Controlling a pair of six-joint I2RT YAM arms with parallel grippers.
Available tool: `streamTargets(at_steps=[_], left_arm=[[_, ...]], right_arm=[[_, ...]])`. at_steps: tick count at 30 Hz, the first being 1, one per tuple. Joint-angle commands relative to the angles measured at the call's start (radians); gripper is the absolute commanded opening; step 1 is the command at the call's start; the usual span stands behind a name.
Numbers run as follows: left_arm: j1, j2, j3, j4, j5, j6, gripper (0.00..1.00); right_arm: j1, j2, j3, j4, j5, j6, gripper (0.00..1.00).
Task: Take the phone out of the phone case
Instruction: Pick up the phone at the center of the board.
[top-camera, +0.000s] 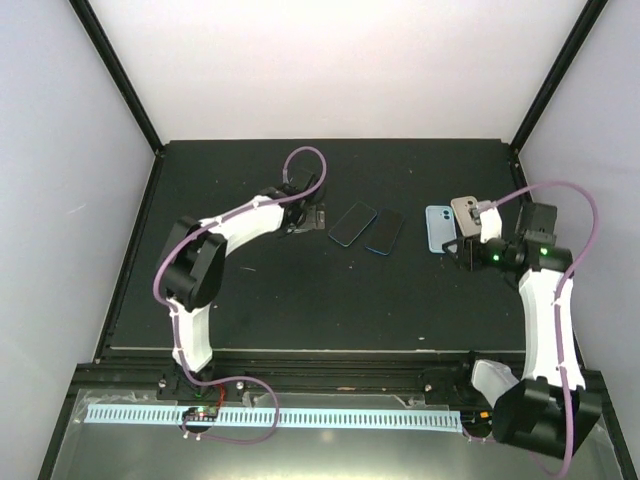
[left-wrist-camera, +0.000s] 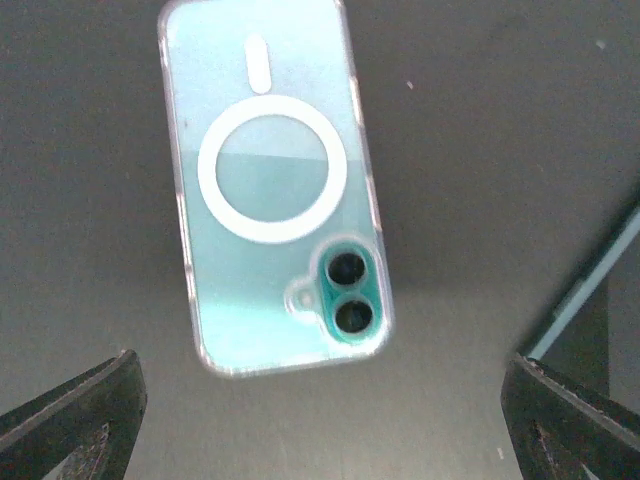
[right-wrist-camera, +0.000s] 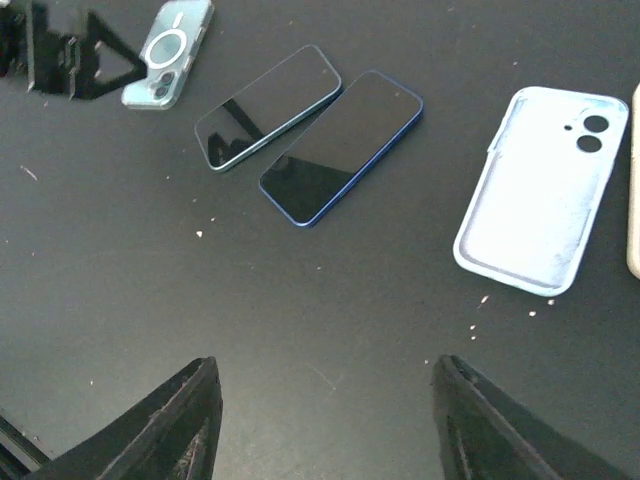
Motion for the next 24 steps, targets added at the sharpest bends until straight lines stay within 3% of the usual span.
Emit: streamTargets(at_steps=[1,7,24], left_arm=[[0.048,0.106,0.152,-0.119,0.026,0.007,0.99],[0.099,0.231,0.27,-0.173,0.096,0.017,0.99],[0.117,0.376,0.417,-0.3,0.15,-0.017,0.98]], right_arm=[[0.001,-0.086,-0.093,0.149,-0.057,0.038,0.59],[0.001,-0.071,-0.091,0.132,-0.096,0.015,0.59],[0.001,-0.015,-0.074,0.085,-0.096,-0.026,0.59]])
